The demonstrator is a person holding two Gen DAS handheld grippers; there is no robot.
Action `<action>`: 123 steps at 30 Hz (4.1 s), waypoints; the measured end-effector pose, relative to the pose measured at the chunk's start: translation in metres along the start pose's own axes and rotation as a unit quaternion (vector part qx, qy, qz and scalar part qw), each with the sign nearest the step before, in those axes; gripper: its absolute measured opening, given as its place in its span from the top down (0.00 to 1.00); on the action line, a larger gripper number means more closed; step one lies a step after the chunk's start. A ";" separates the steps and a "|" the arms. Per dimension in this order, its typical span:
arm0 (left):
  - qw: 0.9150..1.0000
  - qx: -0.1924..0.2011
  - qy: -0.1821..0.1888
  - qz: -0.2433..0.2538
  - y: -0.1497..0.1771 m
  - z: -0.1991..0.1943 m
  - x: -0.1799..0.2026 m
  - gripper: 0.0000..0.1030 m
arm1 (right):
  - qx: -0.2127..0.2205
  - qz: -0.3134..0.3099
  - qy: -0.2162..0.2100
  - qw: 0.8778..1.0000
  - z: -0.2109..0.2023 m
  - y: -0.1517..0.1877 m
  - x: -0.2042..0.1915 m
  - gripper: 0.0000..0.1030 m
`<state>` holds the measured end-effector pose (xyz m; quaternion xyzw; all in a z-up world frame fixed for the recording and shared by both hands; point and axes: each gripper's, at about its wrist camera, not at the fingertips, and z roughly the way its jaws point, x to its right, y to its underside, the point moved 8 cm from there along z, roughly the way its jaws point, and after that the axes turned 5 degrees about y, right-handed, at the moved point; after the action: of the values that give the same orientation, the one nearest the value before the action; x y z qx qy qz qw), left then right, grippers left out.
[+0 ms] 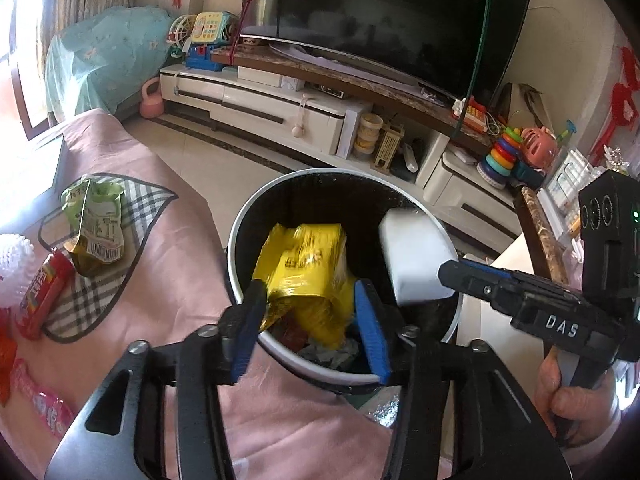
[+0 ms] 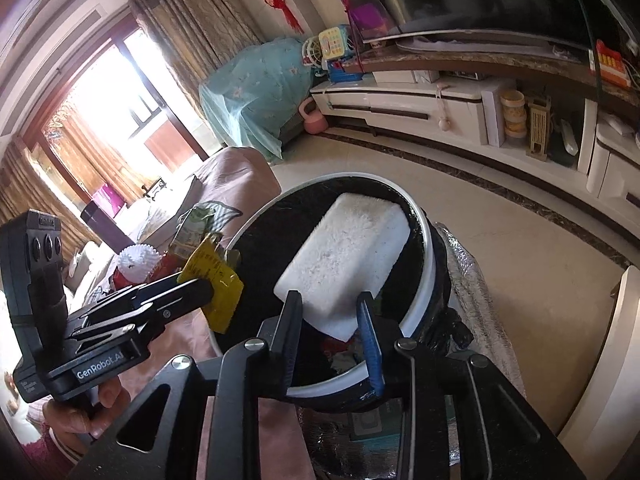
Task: Collect trash
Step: 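Carry the wrapper and foam block over the bin and release both, then move both open tools back toward the remaining trash on the table, then grasp the orange snack bag with the left tool while the right tool grasps the pink AD bottle, then carry the snack bag and pink bottle over the bin and open both tools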
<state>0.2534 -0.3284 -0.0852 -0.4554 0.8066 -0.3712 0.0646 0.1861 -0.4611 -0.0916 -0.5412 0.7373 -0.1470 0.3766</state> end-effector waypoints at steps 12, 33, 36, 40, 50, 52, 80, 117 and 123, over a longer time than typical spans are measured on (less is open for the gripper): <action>0.999 0.024 -0.018 -0.036 0.037 -0.047 -0.030 0.29 | 0.032 0.021 -0.022 0.999 -0.024 0.010 -0.019 0.17; 0.972 0.072 -0.150 -0.167 0.159 -0.190 -0.188 0.27 | 0.023 -0.089 -0.079 0.993 0.001 0.091 -0.190 0.04; 0.966 0.075 -0.162 -0.185 0.170 -0.200 -0.209 0.27 | 0.021 -0.133 -0.083 0.987 0.005 0.100 -0.215 0.04; 0.961 0.081 -0.165 -0.206 0.176 -0.210 -0.231 0.27 | 0.013 -0.188 -0.086 0.978 0.014 0.111 -0.244 0.05; 0.963 0.079 -0.143 -0.213 0.155 -0.198 -0.263 0.31 | -0.041 -0.239 -0.095 0.965 0.062 0.115 -0.279 0.29; 0.965 0.073 -0.139 -0.210 0.149 -0.190 -0.266 0.32 | -0.049 -0.245 -0.099 0.963 0.072 0.114 -0.282 0.29; 0.975 0.053 -0.105 -0.187 0.133 -0.150 -0.252 0.97 | -0.077 -0.214 -0.097 0.969 0.071 0.120 -0.249 0.59; 0.988 0.064 -0.064 -0.127 0.121 -0.145 -0.159 0.63 | -0.023 -0.111 -0.079 0.990 0.015 0.096 -0.164 0.60; 0.992 0.053 -0.045 -0.102 0.118 -0.135 -0.127 0.63 | -0.004 -0.092 -0.074 0.993 0.002 0.088 -0.148 0.60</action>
<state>0.1859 -0.1190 -0.0958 -0.5477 0.7311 -0.3976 0.0863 0.1465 -0.2931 -0.0896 -0.6179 0.6550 -0.1374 0.4127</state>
